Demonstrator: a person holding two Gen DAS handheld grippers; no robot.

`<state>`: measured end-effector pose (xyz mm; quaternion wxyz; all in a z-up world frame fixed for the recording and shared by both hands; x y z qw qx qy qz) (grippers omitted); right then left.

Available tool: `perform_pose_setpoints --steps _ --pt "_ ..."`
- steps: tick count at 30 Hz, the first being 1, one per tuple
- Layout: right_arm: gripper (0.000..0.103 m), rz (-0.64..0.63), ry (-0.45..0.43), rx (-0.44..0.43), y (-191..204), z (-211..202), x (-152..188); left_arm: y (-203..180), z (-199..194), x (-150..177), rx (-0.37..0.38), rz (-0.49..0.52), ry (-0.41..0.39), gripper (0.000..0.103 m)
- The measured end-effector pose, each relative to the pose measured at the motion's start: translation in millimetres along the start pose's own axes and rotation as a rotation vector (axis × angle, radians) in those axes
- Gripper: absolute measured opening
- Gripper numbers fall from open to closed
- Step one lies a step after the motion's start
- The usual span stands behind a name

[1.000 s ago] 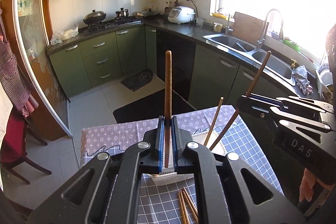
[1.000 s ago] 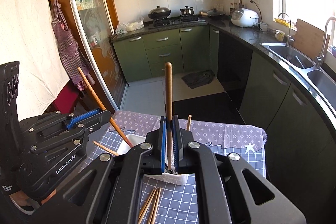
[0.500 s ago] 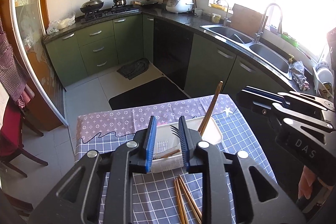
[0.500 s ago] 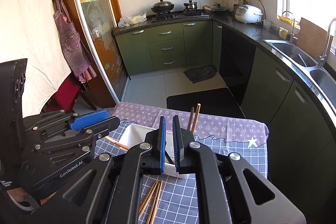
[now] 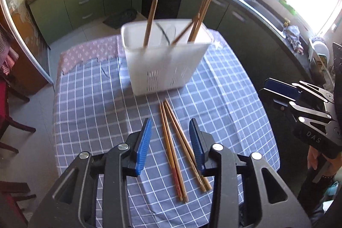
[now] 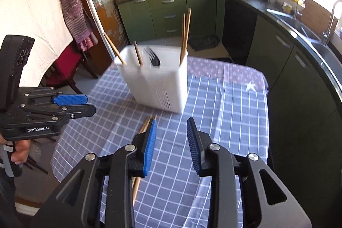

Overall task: Organize utensils
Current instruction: 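Reach both grippers down to the remaining chopsticks on the cloth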

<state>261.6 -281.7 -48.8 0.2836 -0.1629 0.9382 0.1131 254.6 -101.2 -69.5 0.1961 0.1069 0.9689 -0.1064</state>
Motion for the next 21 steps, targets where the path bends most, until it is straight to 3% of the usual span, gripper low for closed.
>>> perform_pose_setpoints --steps 3,5,7,10,21 --pt "0.030 0.016 0.098 0.012 -9.6 31.7 30.6 0.8 40.5 15.2 0.017 -0.028 0.108 0.035" --pt "0.030 0.028 0.144 0.007 -15.5 47.4 44.7 1.5 63.0 21.8 0.007 -0.034 0.150 0.025" --pt "0.030 0.038 0.168 0.001 -19.2 58.4 53.8 2.4 80.9 24.1 -0.010 -0.038 0.179 0.022" --pt "0.030 0.046 0.186 -0.006 -24.8 68.0 63.3 5.1 99.6 23.7 -0.033 -0.040 0.211 0.014" --pt "0.033 0.052 0.201 -0.032 -25.3 77.0 65.3 4.5 131.0 31.0 -0.089 -0.025 0.295 0.013"
Point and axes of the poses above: each gripper's, at about its wrist camera, not at the fingertips, and z roughly the way its jaws point, y to its left, x to its underside, the point moved 5 cm from there along z, roughly the way its jaws point, and after that the axes turned 1 degree about y, right-handed, at the moved point
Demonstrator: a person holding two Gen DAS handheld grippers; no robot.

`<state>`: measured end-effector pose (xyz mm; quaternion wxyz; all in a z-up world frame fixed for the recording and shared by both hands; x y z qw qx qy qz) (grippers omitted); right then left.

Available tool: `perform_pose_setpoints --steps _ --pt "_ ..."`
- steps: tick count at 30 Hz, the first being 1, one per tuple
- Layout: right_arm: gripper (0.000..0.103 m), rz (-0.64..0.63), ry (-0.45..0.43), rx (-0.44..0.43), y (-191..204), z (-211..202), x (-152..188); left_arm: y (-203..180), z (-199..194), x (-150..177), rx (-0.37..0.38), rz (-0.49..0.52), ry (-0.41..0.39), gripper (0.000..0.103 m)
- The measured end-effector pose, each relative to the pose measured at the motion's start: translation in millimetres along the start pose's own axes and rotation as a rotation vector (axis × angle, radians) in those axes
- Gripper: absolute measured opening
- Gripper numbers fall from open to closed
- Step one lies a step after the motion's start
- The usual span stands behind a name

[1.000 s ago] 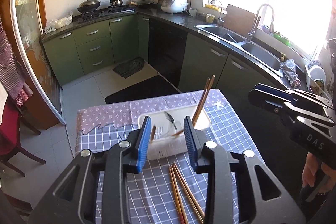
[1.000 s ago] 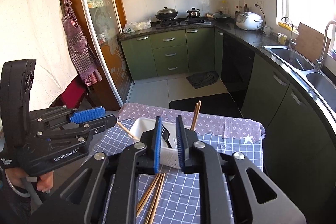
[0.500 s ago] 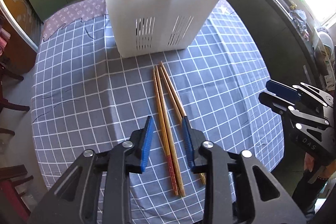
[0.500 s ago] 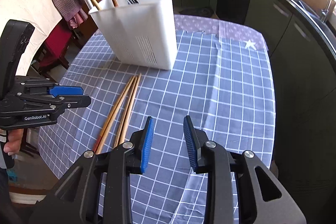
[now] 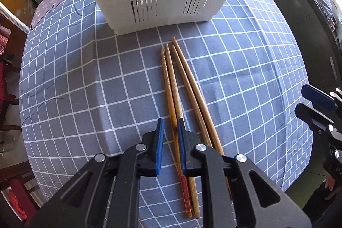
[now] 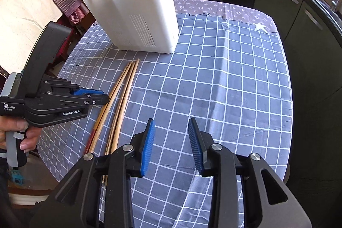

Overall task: Organize utensils
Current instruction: 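Reach both grippers down to the remaining chopsticks on the cloth, then close the left gripper on a chopstick while the right gripper grasps another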

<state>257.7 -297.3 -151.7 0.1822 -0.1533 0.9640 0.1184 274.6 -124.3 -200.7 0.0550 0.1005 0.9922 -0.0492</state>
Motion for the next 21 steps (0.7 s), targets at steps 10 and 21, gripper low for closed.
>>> perform_pose_setpoints --steps 10,21 --pt "0.033 -0.002 0.004 -0.003 1.9 0.2 1.9 -9.7 19.4 -4.8 -0.035 -0.006 0.021 0.012" --pt "0.033 -0.020 0.021 -0.001 7.7 3.7 1.6 -10.7 13.7 -6.0 -0.074 0.006 0.017 0.007"
Point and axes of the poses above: each gripper's, at about its wrist camera, not at the fingertips, and z roughly the way its jaws point, y to its left, x to its underside, the point moved 5 cm from there along z, roughly the way its jaws point, and after that the axes turned 1 degree about y, right-handed, at the moved point
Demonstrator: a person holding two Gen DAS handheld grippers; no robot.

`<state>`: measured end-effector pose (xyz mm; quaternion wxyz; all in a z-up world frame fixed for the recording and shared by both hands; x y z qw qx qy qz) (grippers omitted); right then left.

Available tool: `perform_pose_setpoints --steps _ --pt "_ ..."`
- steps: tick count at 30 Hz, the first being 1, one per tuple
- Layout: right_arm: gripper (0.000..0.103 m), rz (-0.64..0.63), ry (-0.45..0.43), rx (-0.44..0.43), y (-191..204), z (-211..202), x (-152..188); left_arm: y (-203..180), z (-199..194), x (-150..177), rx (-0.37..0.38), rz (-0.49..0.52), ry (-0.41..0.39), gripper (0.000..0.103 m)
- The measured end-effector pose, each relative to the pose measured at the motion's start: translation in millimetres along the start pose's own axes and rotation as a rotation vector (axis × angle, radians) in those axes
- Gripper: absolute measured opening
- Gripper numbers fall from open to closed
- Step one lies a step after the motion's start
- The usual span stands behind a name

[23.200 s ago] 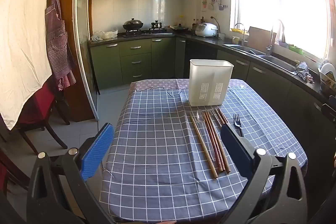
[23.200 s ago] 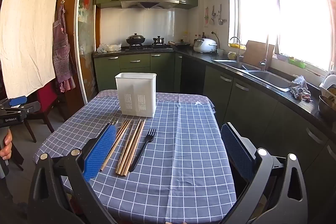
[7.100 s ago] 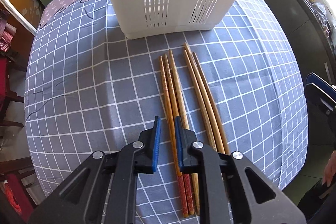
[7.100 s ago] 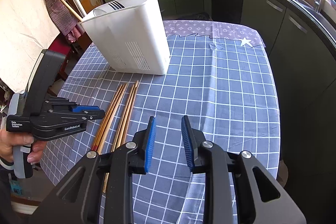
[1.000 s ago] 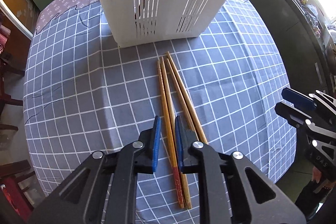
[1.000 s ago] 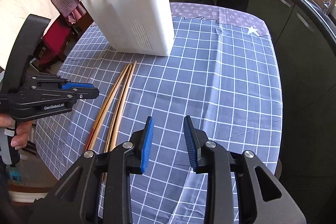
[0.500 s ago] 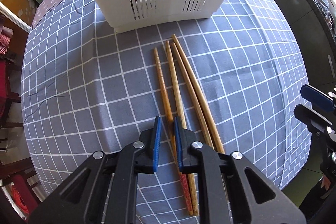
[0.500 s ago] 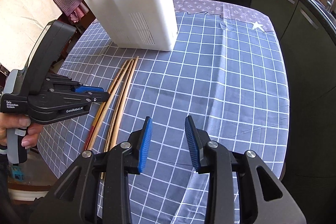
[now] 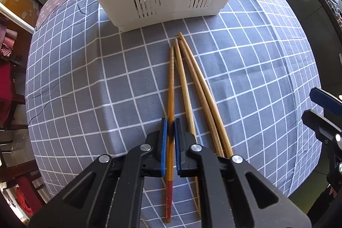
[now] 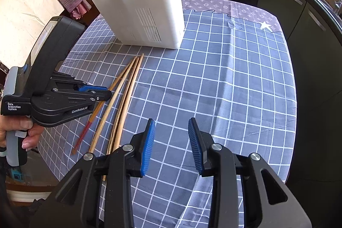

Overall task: Organize utensils
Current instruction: 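Close the left gripper on a chopstick while the right gripper grasps another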

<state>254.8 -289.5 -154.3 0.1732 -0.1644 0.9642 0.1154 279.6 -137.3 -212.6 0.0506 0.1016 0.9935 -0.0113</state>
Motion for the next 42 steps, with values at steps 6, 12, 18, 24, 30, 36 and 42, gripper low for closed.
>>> perform_pose_setpoints --steps 6,12,18,24,30,36,42 --pt "0.033 0.002 0.012 0.016 -3.5 1.2 0.4 15.5 -21.2 1.5 0.028 -0.010 -0.060 0.007" --pt "0.033 0.000 0.036 0.016 -0.2 6.9 -4.2 33.4 -66.0 12.0 0.043 0.005 -0.178 0.006" --pt "0.033 -0.023 0.086 -0.014 19.3 23.1 -13.0 44.3 -107.4 27.3 0.071 0.021 -0.289 0.006" --pt "0.028 -0.053 0.152 -0.048 49.5 49.6 -23.2 53.0 -126.6 39.4 0.080 0.032 -0.356 0.006" --pt "0.020 -0.075 0.200 -0.017 67.9 72.2 -31.8 56.2 -128.0 45.9 0.091 0.035 -0.366 0.006" --pt "0.016 -0.094 0.222 0.035 74.5 82.6 -34.1 54.2 -129.4 48.5 0.098 0.049 -0.376 0.006" --pt "0.016 -0.107 0.238 0.055 81.2 87.8 -32.6 54.2 -130.2 49.4 0.101 0.055 -0.380 0.006"
Point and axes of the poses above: each gripper's, at about its wrist camera, not at the fingertips, and z roughly the way its jaws point, y to its left, x to its underside, the point moved 5 cm from there along z, roughly the way its jaws point, and after that the axes turned 1 degree about y, right-handed, at the moved point
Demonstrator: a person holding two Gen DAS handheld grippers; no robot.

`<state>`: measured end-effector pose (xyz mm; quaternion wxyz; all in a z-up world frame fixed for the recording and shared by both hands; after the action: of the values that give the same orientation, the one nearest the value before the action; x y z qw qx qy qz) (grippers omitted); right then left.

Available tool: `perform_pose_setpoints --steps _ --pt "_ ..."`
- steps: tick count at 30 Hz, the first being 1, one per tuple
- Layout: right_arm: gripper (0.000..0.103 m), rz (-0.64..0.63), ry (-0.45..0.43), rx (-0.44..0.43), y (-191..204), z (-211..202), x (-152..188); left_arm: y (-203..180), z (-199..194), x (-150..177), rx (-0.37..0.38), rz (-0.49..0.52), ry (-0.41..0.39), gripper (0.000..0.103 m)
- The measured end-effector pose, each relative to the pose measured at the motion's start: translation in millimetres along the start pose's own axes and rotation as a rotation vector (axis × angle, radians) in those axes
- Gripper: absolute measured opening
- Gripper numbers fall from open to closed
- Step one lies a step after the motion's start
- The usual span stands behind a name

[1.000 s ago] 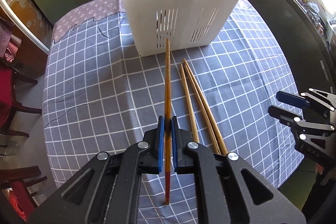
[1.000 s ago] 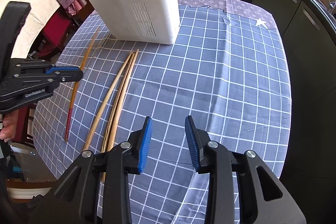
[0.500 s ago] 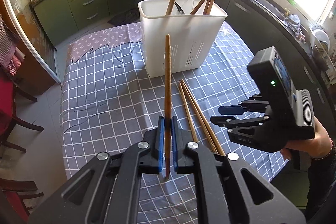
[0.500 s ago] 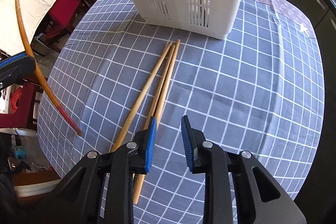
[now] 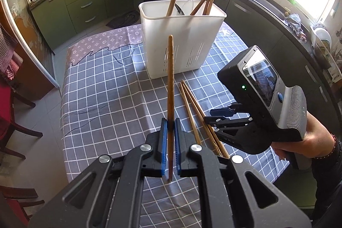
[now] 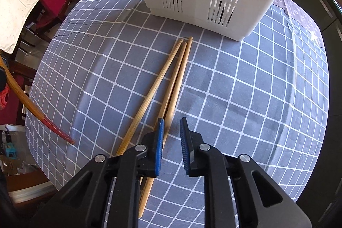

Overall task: Organize utensils
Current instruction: 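Close the left gripper on a chopstick while the right gripper grasps another, then lift both chopsticks upright and carry them toward the white holder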

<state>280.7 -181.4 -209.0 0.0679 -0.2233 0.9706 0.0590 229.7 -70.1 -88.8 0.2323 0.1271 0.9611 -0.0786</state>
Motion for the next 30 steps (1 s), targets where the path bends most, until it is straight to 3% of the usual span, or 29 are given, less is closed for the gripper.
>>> perform_pose_setpoints --steps 10,15,18,23,30 --pt "0.016 0.001 0.014 0.034 16.3 14.6 -14.7 0.7 0.0 1.9 -0.002 0.003 0.003 0.007" --pt "0.008 0.007 -0.006 0.035 15.0 16.9 -17.8 0.3 0.2 2.0 -0.003 0.004 0.006 0.007" --pt "0.007 0.020 -0.034 0.019 7.6 11.9 -16.4 1.1 0.6 2.6 -0.004 0.002 0.007 0.007" --pt "0.007 0.038 -0.136 -0.008 -1.2 -22.4 -8.9 1.2 0.8 2.7 -0.007 0.003 0.008 0.007" --pt "0.007 0.047 -0.359 -0.032 -13.4 -106.7 22.2 0.1 -1.0 3.5 -0.010 0.005 0.006 0.007"
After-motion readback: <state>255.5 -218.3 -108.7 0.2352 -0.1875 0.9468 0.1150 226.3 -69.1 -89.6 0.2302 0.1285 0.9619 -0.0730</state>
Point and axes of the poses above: each gripper's, at about its wrist camera, not at the fingertips, and z roughly the way its jaws point, y to its left, x to its underside, the point moved 5 cm from there along z, roughly the way its jaws point, and after that the axes turned 1 degree about y, right-handed, at the moved point
